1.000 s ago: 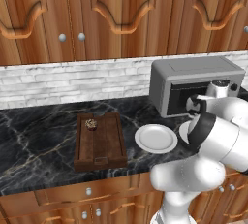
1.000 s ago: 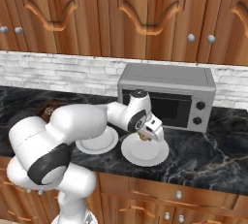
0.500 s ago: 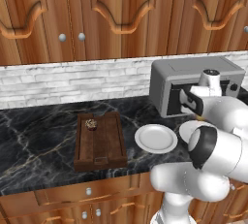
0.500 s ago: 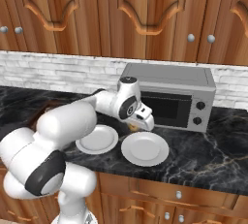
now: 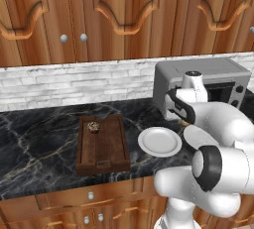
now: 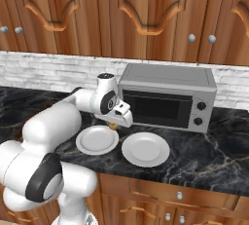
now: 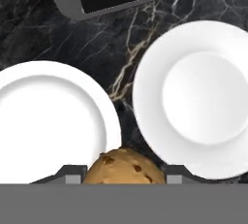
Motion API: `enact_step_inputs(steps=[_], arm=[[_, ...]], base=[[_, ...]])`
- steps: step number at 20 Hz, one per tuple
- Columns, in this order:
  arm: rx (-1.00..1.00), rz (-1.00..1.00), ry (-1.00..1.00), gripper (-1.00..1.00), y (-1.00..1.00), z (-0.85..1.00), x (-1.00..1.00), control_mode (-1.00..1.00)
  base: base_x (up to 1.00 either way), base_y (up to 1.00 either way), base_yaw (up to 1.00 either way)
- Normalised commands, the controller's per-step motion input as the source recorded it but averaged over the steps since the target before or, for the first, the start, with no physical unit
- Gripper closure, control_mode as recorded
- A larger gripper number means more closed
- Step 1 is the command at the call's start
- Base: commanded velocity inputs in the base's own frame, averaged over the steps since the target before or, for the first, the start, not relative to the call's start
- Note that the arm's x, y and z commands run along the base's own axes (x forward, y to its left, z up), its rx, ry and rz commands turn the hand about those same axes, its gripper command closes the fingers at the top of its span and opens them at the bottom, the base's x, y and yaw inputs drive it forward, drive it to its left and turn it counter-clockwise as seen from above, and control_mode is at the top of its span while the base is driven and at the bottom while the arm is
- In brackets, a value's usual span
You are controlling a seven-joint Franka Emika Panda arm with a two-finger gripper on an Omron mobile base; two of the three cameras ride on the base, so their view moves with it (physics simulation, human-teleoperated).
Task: Move the dessert items from the plates to the tray.
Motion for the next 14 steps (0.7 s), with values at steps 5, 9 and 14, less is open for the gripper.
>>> enact_step_inputs(steps=[5,9,14], arm=[[0.03,0.05,0.03,1.00,0.99,0.01,0.00,-1.00],[0.09,0.04,0.01,1.00,0.97,0.00,0.00,-1.00],[0.09,0.05,0.02,1.00,0.97,0.00,0.00,-1.00]], base=[[0.00,0.00,0.00],[0.00,0.00,0.00],[0.00,0.00,0.00]])
